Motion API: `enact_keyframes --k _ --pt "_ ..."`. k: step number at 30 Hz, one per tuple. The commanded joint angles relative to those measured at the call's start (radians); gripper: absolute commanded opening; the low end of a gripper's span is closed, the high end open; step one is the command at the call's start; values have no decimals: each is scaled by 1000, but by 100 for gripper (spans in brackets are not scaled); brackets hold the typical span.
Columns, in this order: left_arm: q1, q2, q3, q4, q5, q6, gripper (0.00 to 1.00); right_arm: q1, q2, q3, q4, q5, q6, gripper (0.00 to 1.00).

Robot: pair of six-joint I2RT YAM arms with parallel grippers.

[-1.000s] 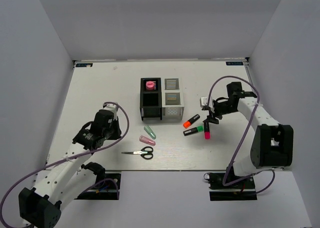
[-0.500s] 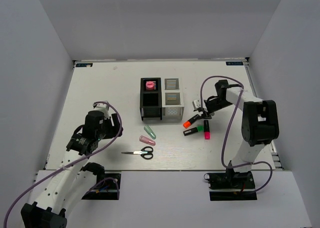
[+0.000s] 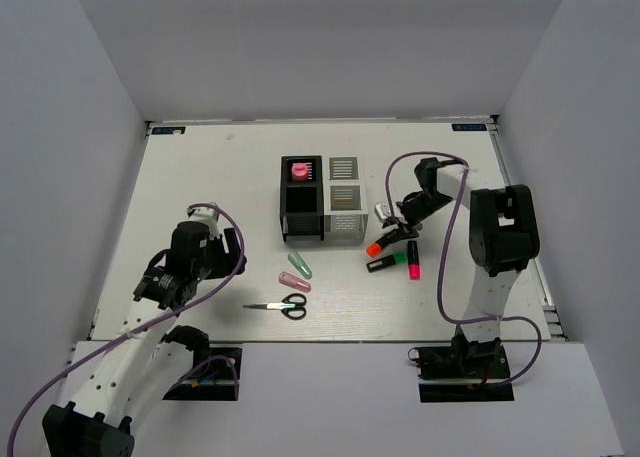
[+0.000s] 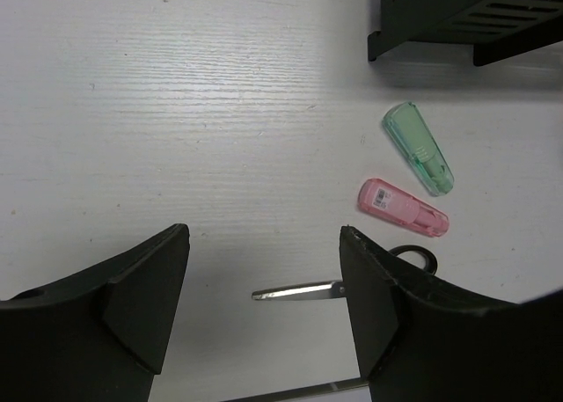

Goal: Sort the stationery into containers
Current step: Pick up the pen from the center of the board.

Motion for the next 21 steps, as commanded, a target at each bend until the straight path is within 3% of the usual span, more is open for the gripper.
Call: enact_keyframes --k 1,8,14,17,21 --pt "7 5 -2 -3 6 2 79 12 19 5 -58 28 -89 52" --pt "7 7 -2 -5 0 2 81 37 19 -70 90 108 -42 52" --pt "7 13 -1 -5 -3 2 81 45 42 -64 104 154 -26 49" --pt "8 11 -1 -8 -7 2 81 48 53 -67 88 194 -36 45" --pt "7 14 -2 -8 -8 1 81 49 94 -23 -53 272 -87 44"
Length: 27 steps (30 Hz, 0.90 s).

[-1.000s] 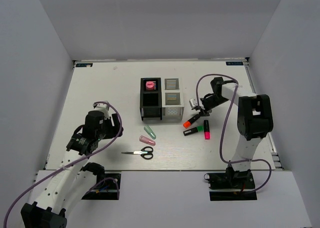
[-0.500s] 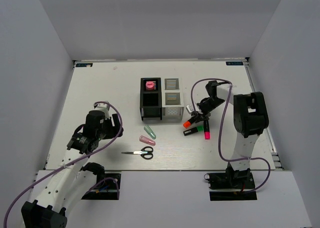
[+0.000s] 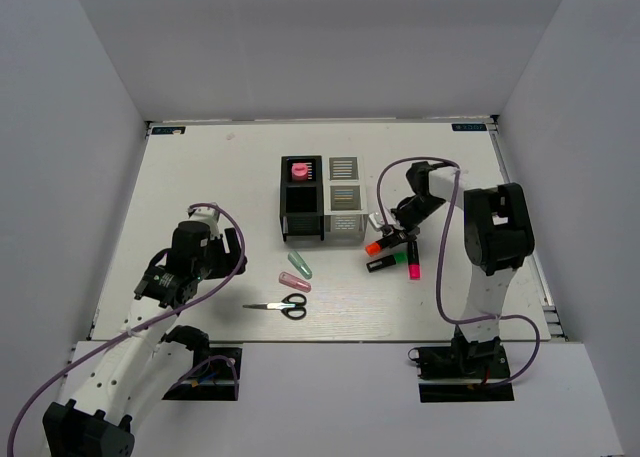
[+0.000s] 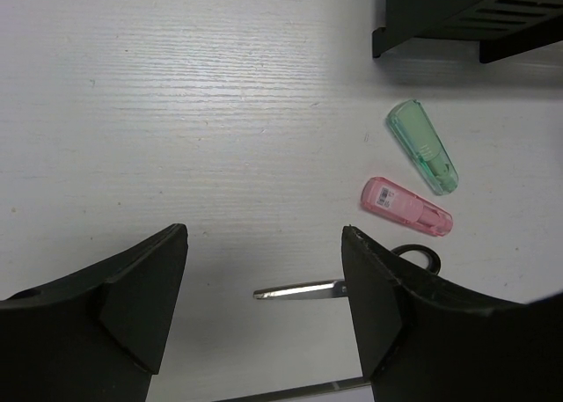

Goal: Sort the stationery into containers
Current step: Pick up the pen from the center of the board.

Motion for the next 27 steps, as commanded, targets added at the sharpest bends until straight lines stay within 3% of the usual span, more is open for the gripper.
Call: enact_keyframes --k 1,7,15,19,20,23,27 --pt "6 -3 -1 -7 -6 -1 82 5 81 29 -104 206 -82 44" --pt "6 -7 -2 -10 -12 1 82 2 84 17 -144 263 -80 42" --pt "8 -7 -2 -10 -14 -1 83 13 42 -51 -45 315 10 43" --pt "8 -9 -1 -13 -18 -1 83 28 33 -77 9 334 56 26" --pt "8 -10 -1 -15 -21 -1 83 31 30 -87 29 337 83 17" --pt "6 -12 -1 -12 -21 -6 83 31 7 -115 92 335 137 0" --pt "6 -10 -4 -13 -22 -3 83 31 -62 -159 135 303 199 0"
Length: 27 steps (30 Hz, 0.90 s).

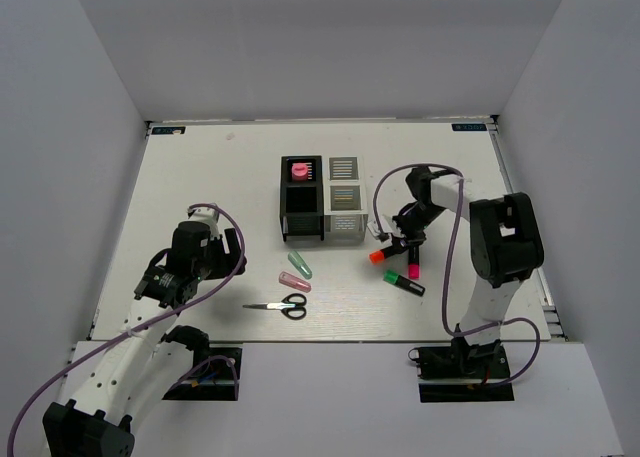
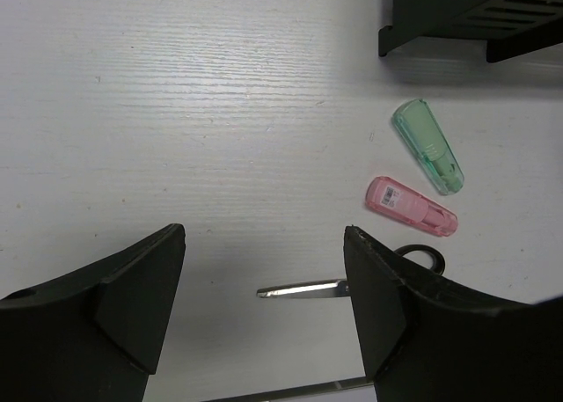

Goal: Sort the stationery into containers
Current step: Pick up the pen from the center of the board.

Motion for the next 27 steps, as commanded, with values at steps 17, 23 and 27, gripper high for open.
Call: enact_keyframes --k 17,23,27 --pt "6 -13 -5 0 -6 -4 83 22 -333 140 44 135 284 0" --pt "9 -10 -4 2 -4 -1 83 114 -318 337 103 303 289 0" --pt "7 2 -5 3 -3 -2 83 184 -248 378 247 461 191 0"
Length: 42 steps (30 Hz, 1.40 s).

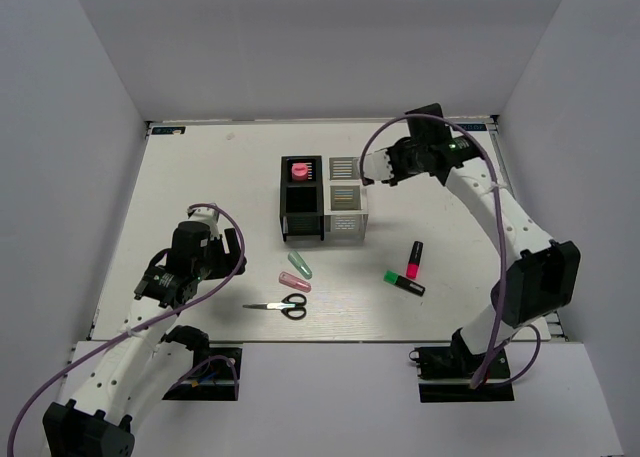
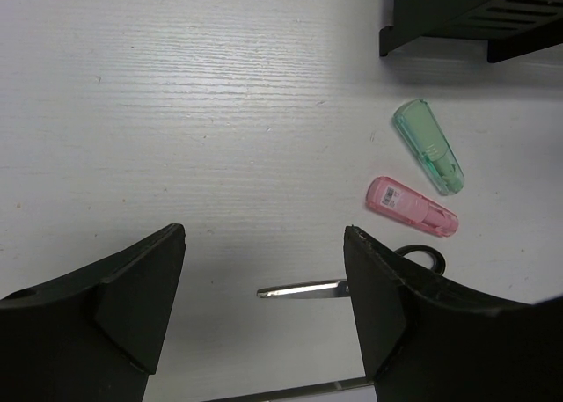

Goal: Sort the stationery into containers
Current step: Pick up the pen from the center of the board, then place the pen in the storage box.

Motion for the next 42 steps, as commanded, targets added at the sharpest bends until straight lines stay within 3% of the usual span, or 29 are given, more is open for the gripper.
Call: enact_keyframes --k 1,9,17,26,31,34,42 --pt "6 3 -2 2 -3 -1 83 56 65 30 140 190 -102 0" --pt "9 0 -2 -3 -6 4 84 174 228 110 333 381 -336 0" --pt "9 -9 -2 -2 2 4 84 220 288 118 307 434 -496 0" --pt "5 -21 -2 -2 8 2 84 252 277 84 217 466 -553 1" --pt "9 -23 -4 -3 5 2 84 258 291 80 214 477 -556 8" --pt "5 -23 -2 -3 2 1 84 262 308 88 223 488 -556 17" --pt "9 -23 -4 -3 -1 1 84 269 344 99 241 497 -550 26"
